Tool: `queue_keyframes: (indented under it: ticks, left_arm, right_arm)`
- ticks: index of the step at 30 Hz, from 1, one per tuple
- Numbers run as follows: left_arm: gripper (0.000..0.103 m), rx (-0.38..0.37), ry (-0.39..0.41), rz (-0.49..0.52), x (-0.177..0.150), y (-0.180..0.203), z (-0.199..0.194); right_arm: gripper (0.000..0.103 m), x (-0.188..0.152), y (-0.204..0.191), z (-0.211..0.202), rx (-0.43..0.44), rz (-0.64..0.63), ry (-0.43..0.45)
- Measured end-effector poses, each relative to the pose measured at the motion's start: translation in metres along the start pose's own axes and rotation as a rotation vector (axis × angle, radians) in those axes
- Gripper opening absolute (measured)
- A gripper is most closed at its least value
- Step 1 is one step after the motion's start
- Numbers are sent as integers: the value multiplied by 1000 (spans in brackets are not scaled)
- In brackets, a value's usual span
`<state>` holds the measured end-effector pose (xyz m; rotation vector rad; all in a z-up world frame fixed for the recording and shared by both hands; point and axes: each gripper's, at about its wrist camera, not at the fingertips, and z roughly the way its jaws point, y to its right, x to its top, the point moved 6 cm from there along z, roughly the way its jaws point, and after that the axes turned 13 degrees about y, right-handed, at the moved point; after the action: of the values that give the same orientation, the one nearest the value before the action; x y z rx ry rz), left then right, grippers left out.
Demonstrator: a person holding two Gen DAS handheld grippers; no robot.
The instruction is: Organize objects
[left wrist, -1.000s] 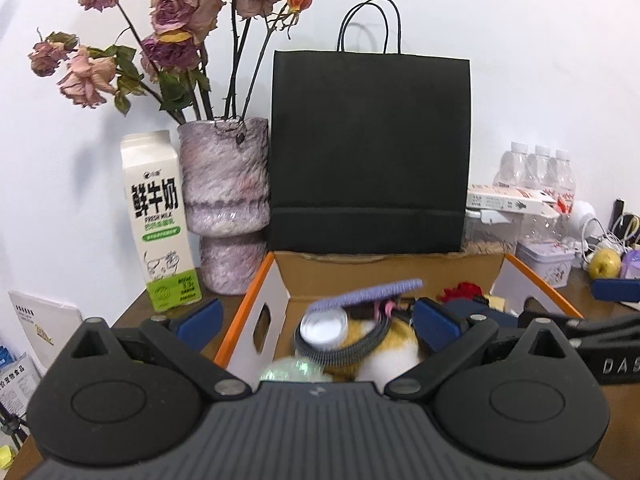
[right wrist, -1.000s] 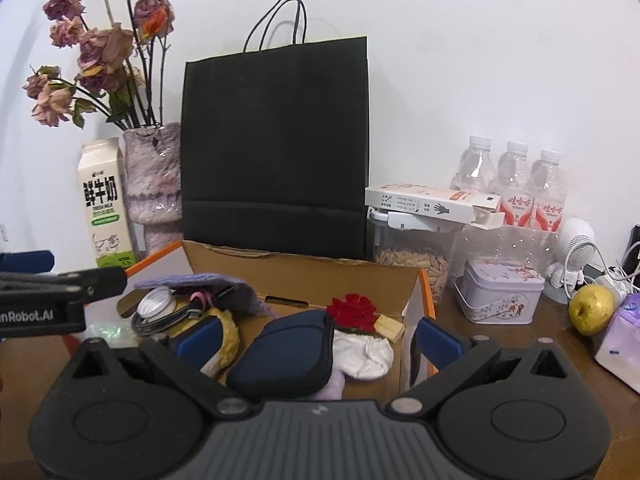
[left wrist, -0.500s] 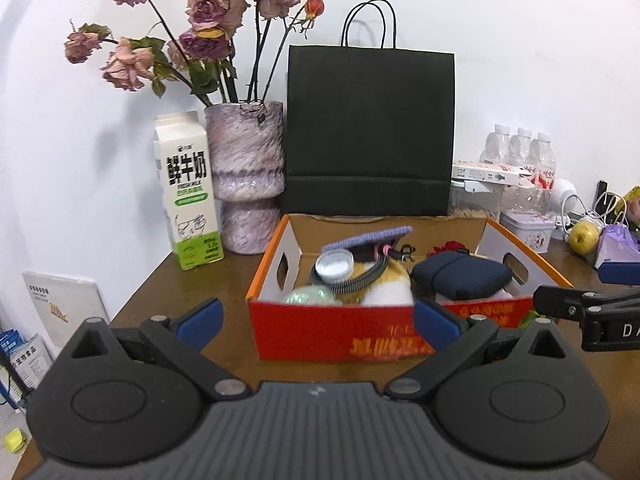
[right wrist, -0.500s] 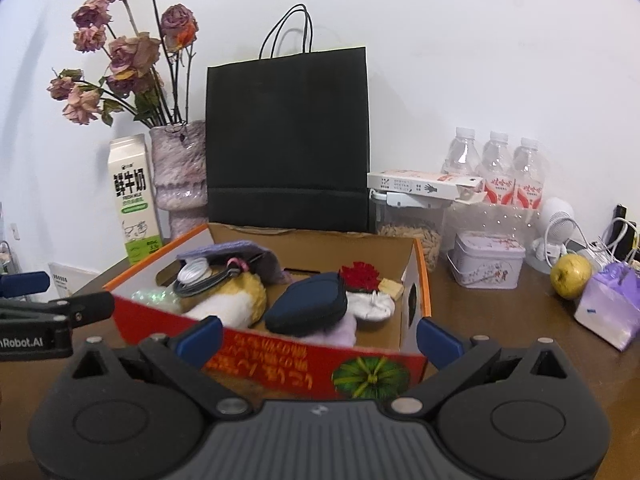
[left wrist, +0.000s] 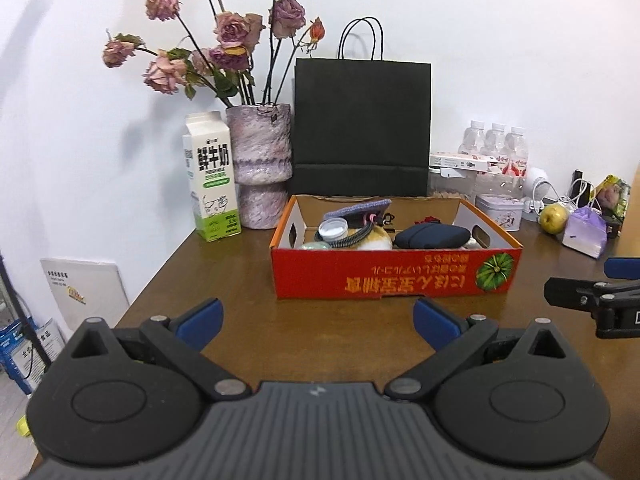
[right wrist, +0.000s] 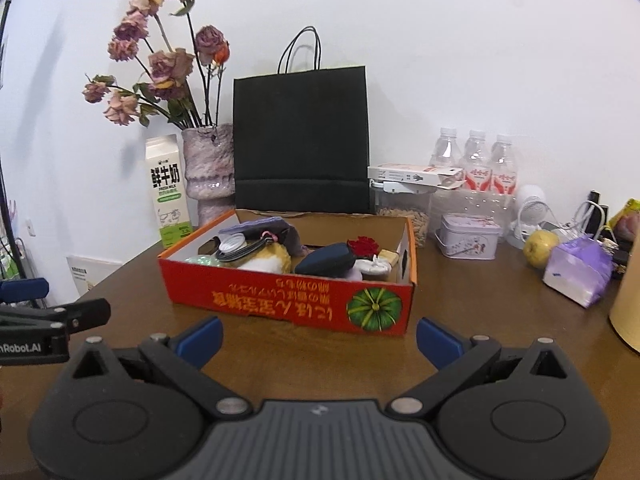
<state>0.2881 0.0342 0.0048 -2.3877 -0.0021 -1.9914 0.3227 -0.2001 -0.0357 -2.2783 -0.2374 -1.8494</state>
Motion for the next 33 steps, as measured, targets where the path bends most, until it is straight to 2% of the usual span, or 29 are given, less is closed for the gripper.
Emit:
queue_keyframes:
  ticks: [12,19,33]
  left_arm:
    - [103,-1,-12,1,-15,9,-77]
    - [103,-1,-8,8,-18,12,-107]
    - [103,8,-42,-4,-31,4,-114]
  right_arm:
    - [103,-15,-14,-77,-1,8,3]
    - [103,-16,-17,-109,-4,6,16]
    - [103,-19,-20,-118,-6,-14,10]
